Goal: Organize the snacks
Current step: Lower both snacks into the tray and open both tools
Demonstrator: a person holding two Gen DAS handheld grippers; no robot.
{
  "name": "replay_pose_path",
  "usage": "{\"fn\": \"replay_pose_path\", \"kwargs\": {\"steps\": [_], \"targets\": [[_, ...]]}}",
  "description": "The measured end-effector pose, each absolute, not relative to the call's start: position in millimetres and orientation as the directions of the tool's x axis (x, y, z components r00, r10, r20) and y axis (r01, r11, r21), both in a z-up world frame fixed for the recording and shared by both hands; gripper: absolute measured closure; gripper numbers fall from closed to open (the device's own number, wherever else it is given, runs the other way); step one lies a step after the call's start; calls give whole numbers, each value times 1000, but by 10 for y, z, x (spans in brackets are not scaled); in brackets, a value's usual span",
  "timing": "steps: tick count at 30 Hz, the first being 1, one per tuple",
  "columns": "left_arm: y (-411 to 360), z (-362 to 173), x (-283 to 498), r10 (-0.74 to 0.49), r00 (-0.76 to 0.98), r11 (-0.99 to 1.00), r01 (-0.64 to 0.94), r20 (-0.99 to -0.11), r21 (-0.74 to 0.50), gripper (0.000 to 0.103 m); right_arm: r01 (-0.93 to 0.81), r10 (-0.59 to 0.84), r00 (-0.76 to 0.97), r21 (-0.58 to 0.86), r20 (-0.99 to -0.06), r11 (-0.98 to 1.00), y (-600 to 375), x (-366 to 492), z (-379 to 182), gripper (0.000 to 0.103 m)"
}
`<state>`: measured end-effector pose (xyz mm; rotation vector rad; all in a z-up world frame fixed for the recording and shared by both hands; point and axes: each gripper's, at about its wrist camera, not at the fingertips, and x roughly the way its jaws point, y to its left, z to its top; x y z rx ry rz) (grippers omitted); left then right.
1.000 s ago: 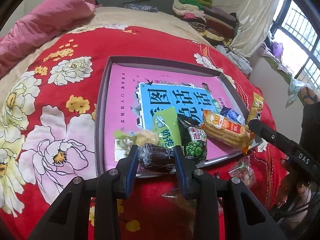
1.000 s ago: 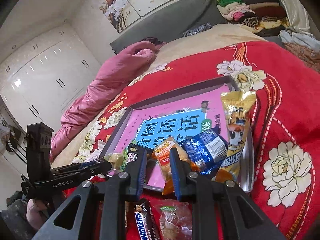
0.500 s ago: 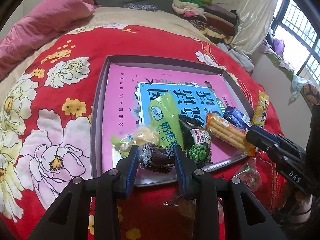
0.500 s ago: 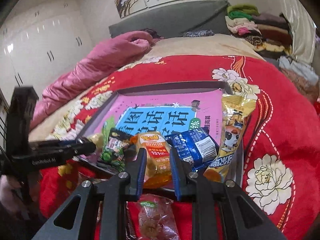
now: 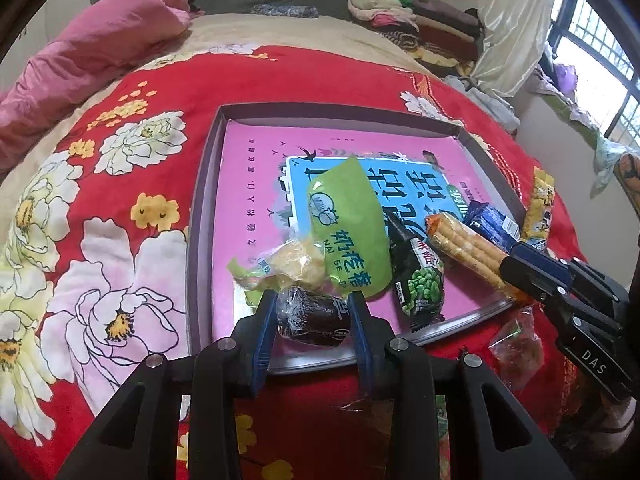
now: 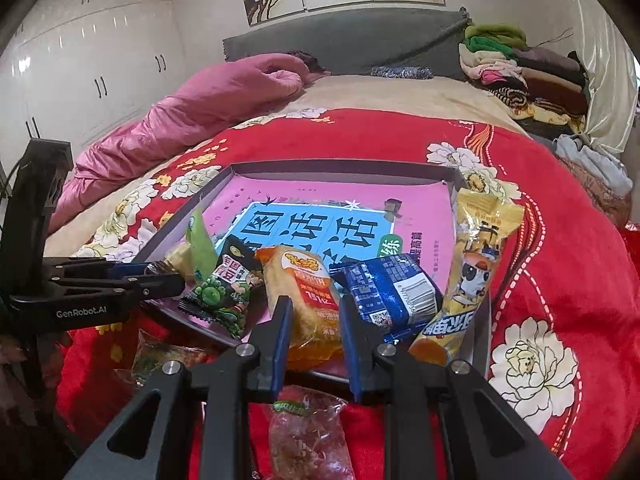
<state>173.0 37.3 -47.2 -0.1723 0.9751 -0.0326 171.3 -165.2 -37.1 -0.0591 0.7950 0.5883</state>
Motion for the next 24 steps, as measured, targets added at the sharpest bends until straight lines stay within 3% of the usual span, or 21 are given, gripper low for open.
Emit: {"fn": "replay_pose_path", "kwargs": {"steps": [12,24], "targets": [[391,-471,1728,-94,555,986,-63,-827,-154,65,-489,460,560,174,-689,855,-1710,1758,-399,78],[448,-447,1692,-89,557,985,-76,-826,-157,55,-497,489,540,209,-685,842,-1728,1744,-394,78]]}}
